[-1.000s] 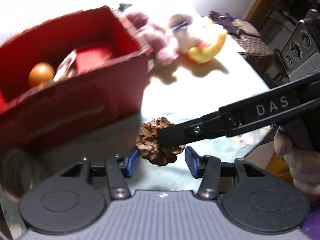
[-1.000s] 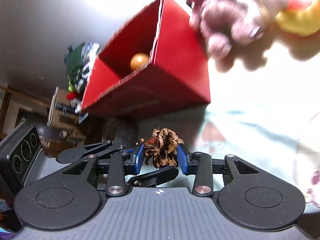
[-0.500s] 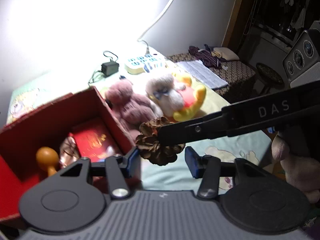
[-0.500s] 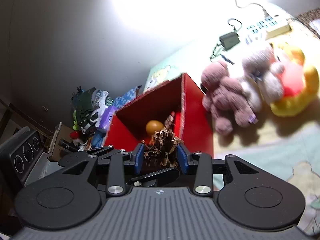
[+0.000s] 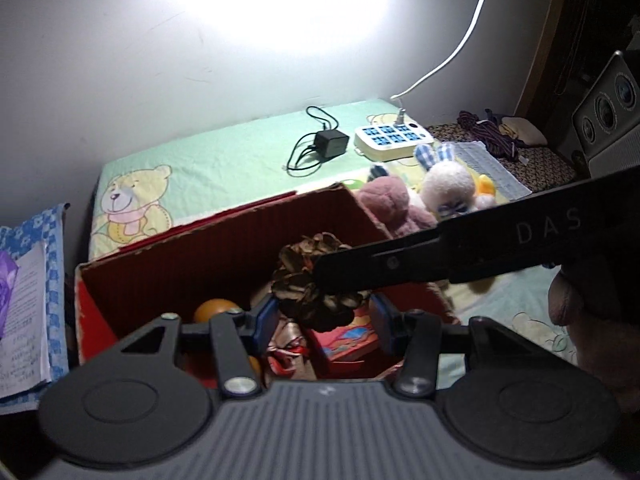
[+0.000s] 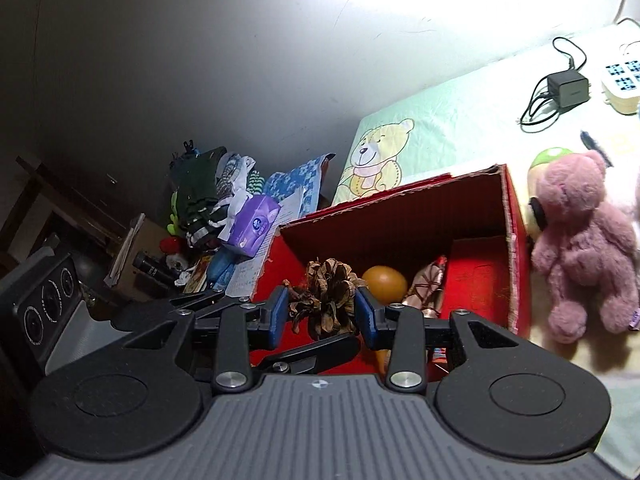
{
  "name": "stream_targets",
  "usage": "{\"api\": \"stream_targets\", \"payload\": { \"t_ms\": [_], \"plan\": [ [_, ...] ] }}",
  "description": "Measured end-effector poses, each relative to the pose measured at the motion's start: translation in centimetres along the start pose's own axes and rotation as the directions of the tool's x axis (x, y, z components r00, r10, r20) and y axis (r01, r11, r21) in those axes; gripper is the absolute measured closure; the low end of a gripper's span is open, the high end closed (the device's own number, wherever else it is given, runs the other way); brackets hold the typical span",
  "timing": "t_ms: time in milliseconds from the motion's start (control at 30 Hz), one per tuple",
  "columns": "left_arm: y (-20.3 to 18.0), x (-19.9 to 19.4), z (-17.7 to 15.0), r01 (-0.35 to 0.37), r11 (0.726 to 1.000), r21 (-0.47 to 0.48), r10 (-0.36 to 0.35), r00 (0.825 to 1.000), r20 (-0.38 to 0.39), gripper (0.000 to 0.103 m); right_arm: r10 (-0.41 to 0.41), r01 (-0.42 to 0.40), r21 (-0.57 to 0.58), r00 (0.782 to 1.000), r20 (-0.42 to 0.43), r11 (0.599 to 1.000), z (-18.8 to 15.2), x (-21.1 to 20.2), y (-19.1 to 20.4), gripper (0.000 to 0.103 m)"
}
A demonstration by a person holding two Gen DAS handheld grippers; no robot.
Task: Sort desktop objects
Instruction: 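Lift the pine cone with the right gripper into the cardboard box, then lower the pine cone beside the gourd and open the right gripper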
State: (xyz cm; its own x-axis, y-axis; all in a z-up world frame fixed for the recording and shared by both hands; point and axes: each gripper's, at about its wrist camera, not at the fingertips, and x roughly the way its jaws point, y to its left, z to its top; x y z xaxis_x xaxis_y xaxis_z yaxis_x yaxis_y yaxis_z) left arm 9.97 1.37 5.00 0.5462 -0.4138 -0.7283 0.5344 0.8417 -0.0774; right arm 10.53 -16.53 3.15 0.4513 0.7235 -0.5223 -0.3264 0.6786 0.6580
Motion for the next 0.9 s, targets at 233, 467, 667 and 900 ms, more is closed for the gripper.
{"api": "stream_targets", "payload": {
  "t_ms": [233,467,667,900],
  "plan": [
    [4.7,2.6,-0.8,-0.089,0.996,-0.011,0.088,0.992,-0.095,0.051,0.029,-0.022,0.061,0.992,-0.123,0.998,0.9,6.5,0.2,0.062],
    [7.8,6.9,-2.0,-0.128,0.991,-0.027,0.119,0.969,-0.215,0.051,0.002,0.029,0.117,0.968,-0.25,0.993,1.0,12.2,-1.2,0.061],
    [9.2,9.0,-2.5,-0.156,0.987,-0.032,0.14,0.947,-0.291,0.051,-0.004,0.053,0.14,0.945,-0.326,0.989,1.5,15.0,-2.2,0.061],
    [10.7,11.4,-2.6,-0.182,0.982,-0.047,0.152,0.916,-0.371,0.052,-0.015,0.08,0.155,0.925,-0.381,0.985,1.8,17.1,-2.9,0.062]
  ]
}}
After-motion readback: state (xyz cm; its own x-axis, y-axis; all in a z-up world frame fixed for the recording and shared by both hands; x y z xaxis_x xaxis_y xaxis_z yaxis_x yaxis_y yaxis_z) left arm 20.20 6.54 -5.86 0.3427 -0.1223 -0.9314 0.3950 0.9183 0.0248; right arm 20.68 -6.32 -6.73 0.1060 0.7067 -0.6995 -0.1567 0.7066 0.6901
